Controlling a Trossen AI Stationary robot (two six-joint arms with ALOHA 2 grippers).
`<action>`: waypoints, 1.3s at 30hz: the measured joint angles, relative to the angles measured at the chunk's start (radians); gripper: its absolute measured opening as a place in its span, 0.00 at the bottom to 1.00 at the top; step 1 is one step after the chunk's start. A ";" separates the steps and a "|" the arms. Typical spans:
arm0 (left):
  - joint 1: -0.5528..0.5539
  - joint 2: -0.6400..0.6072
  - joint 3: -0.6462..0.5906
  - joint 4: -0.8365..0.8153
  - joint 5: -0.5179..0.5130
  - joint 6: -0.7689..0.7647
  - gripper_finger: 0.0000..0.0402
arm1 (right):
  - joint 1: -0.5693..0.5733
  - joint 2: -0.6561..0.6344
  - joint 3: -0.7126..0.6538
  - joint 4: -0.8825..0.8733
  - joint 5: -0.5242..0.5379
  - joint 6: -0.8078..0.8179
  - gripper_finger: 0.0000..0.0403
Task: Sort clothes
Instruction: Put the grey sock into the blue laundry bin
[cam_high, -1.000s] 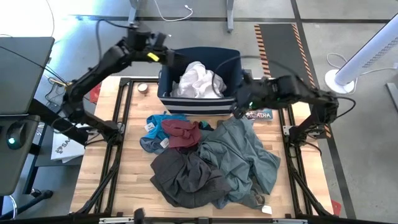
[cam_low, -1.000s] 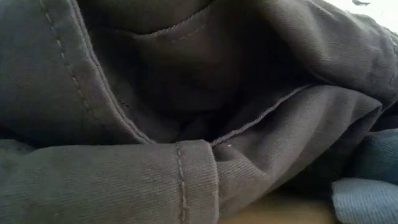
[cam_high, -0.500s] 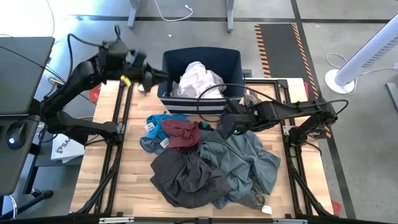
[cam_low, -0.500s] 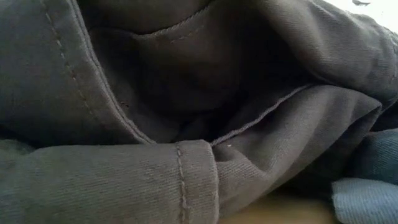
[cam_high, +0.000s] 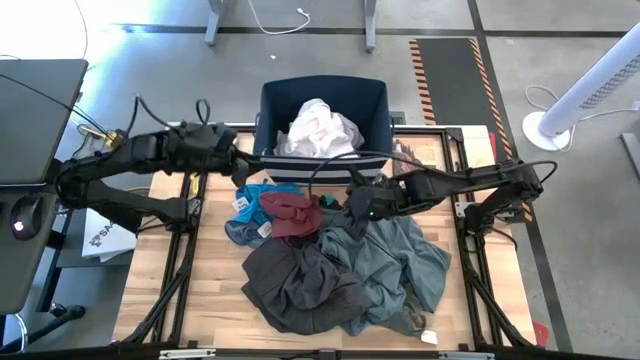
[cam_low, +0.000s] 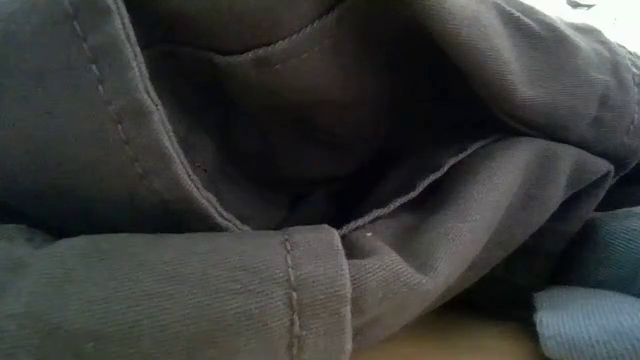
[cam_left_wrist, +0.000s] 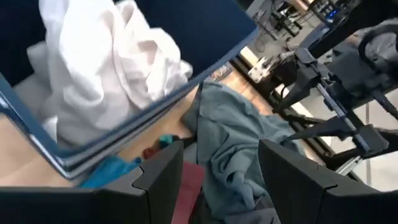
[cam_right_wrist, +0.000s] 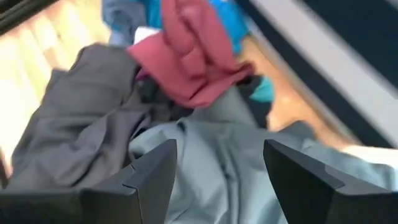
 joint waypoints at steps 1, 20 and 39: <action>-0.018 -0.001 -0.016 -0.001 -0.011 -0.004 0.51 | 0.000 0.000 -0.010 0.004 -0.021 -0.005 0.59; -0.174 0.003 -0.204 0.049 0.031 0.050 0.51 | 0.240 -0.012 -0.077 -0.017 -0.326 0.479 0.59; -0.177 0.098 -0.231 0.227 0.172 0.222 0.51 | 0.537 -0.011 -0.077 -0.157 0.065 1.143 0.59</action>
